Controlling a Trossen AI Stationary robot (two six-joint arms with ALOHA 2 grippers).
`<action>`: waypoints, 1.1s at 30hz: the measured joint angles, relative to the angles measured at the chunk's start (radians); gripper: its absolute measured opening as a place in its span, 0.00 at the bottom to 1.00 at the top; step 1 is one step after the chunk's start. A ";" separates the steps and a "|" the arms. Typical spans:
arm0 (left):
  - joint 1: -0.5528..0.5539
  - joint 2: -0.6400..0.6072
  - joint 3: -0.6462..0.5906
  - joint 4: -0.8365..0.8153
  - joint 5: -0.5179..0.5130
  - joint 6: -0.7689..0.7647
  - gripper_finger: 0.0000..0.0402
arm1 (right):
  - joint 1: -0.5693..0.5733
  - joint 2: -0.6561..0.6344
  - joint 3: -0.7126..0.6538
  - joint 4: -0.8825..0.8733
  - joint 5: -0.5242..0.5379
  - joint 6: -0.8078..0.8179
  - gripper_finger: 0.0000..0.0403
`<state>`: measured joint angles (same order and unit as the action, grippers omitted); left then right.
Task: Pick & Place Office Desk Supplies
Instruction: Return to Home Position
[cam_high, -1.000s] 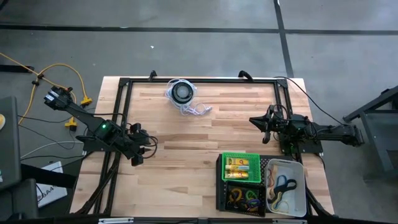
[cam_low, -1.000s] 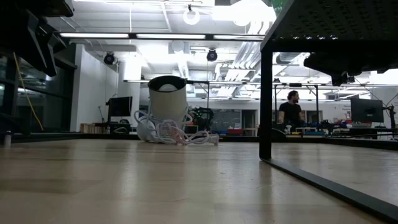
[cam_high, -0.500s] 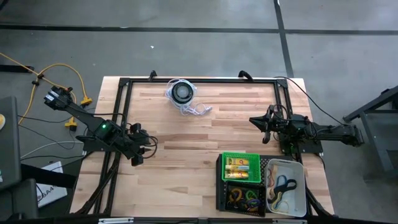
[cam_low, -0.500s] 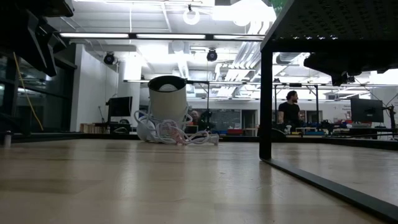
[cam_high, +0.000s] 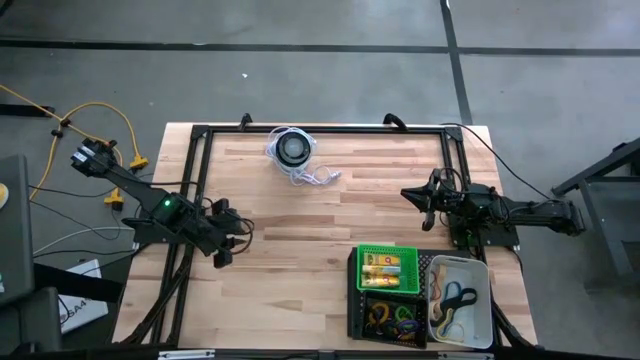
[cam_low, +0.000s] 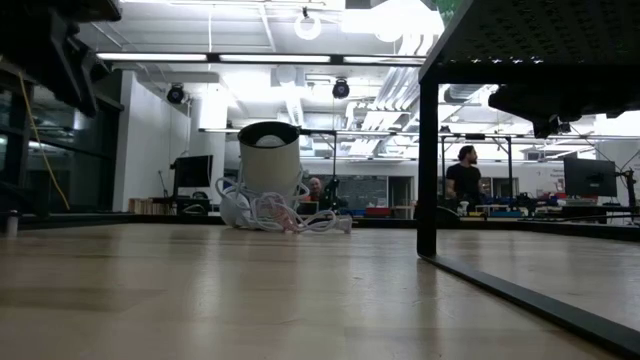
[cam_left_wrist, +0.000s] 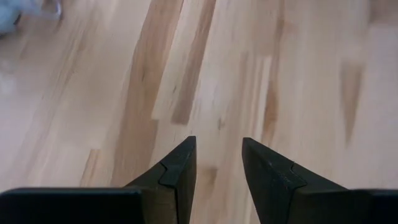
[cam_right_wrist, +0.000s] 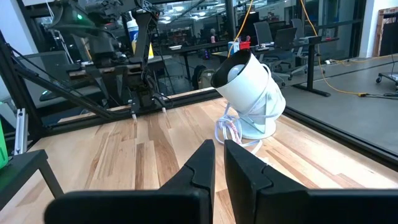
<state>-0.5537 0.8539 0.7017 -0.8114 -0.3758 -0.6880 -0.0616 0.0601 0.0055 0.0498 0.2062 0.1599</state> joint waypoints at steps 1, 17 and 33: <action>0.000 0.000 0.000 0.025 -0.010 0.000 0.31 | 0.000 0.000 0.000 0.000 0.000 0.000 0.06; 0.169 0.000 -0.133 0.523 0.052 0.474 0.31 | 0.000 0.000 0.000 0.000 0.000 0.000 0.06; 0.480 -0.076 -0.495 1.006 0.438 0.577 0.31 | 0.000 0.000 0.000 0.000 0.000 0.000 0.06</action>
<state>-0.0735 0.7777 0.2071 0.1943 0.0624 -0.1109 -0.0616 0.0601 0.0055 0.0502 0.2062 0.1600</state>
